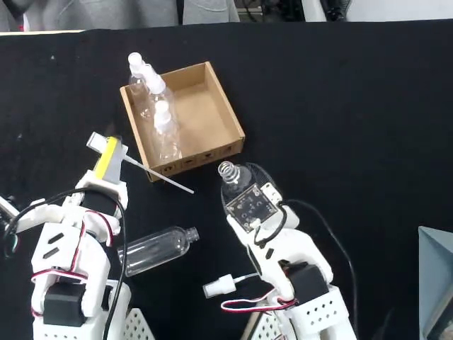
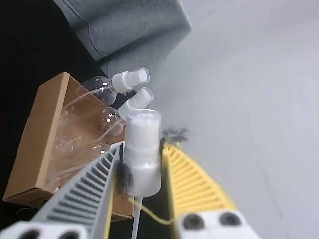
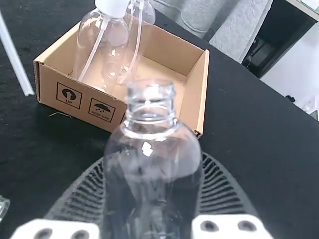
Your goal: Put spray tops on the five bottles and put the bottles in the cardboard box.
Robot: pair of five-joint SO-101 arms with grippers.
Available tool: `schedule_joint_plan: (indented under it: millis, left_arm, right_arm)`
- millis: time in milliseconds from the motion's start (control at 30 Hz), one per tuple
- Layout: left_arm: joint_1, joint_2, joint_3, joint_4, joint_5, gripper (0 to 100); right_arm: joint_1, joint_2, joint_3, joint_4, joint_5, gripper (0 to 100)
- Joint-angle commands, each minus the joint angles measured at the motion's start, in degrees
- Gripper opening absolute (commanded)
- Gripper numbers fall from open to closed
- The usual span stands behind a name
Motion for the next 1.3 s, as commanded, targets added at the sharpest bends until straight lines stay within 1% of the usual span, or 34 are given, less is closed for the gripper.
schedule_joint_plan:
  millis: [0,367,533,733,933,1067,1267]
  left_arm:
    - [-0.48,-0.35,-1.10,-1.49,0.53,3]
    - [-0.48,-0.35,-1.01,-1.49,0.53,3]
    - [-0.48,-0.35,-1.01,-1.49,0.53,3]
    - [0.04,-0.35,-1.54,-1.58,0.53,3]
    - [0.22,-0.35,-0.57,-7.74,0.53,3]
    - [3.21,-0.35,0.92,-9.85,0.53,3]
    - [6.64,-0.35,1.19,-9.58,0.26,3]
  right_arm:
    - [-1.41,-2.59,-0.22,0.18,0.79,9.6]
    - [-1.41,-2.59,-0.22,1.05,0.88,9.7]
    - [-1.41,-2.68,-0.22,2.20,7.21,9.6]
    - [-2.29,-2.51,-0.22,2.29,7.82,9.6]
    - [-6.07,-2.68,-0.22,4.75,8.00,9.6]
    - [-6.07,-2.68,-0.22,4.75,8.00,9.6]
    - [-6.07,-2.68,-0.22,4.75,8.00,9.6]
